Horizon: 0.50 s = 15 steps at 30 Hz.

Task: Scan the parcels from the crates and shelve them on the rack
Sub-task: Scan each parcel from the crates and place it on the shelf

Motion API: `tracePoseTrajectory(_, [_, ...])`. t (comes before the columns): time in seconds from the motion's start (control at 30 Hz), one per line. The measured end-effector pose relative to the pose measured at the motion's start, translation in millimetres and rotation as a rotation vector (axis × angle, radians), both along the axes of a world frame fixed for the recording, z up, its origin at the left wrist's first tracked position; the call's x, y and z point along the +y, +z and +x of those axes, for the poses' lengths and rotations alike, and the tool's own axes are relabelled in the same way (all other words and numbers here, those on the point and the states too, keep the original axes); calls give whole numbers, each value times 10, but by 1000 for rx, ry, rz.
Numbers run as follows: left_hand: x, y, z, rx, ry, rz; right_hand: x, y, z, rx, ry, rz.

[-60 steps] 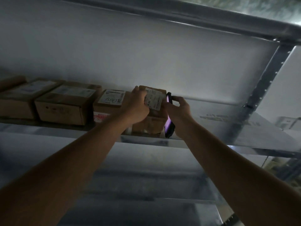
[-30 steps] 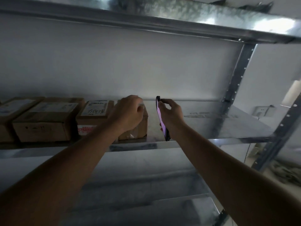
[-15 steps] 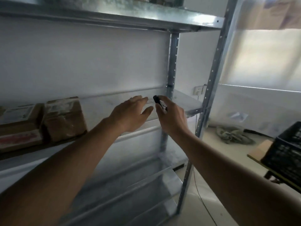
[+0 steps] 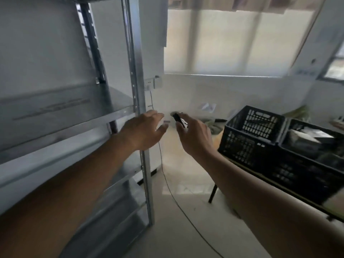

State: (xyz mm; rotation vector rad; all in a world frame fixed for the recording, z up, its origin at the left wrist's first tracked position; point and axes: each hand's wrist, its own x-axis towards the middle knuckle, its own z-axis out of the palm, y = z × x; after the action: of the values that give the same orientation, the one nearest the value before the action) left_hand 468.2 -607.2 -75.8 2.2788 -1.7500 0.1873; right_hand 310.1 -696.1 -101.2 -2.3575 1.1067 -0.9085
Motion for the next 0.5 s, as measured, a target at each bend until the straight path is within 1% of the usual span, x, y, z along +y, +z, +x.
tracePoseTrajectory(0.27, [-1499, -231, -699, 19, -220, 75, -1072, -340, -924, 128, -246, 94])
tracePoseTrajectory(0.5, [-2922, -677, -989, 46, -408, 105, -2100, -659, -1324, 216, -437, 154])
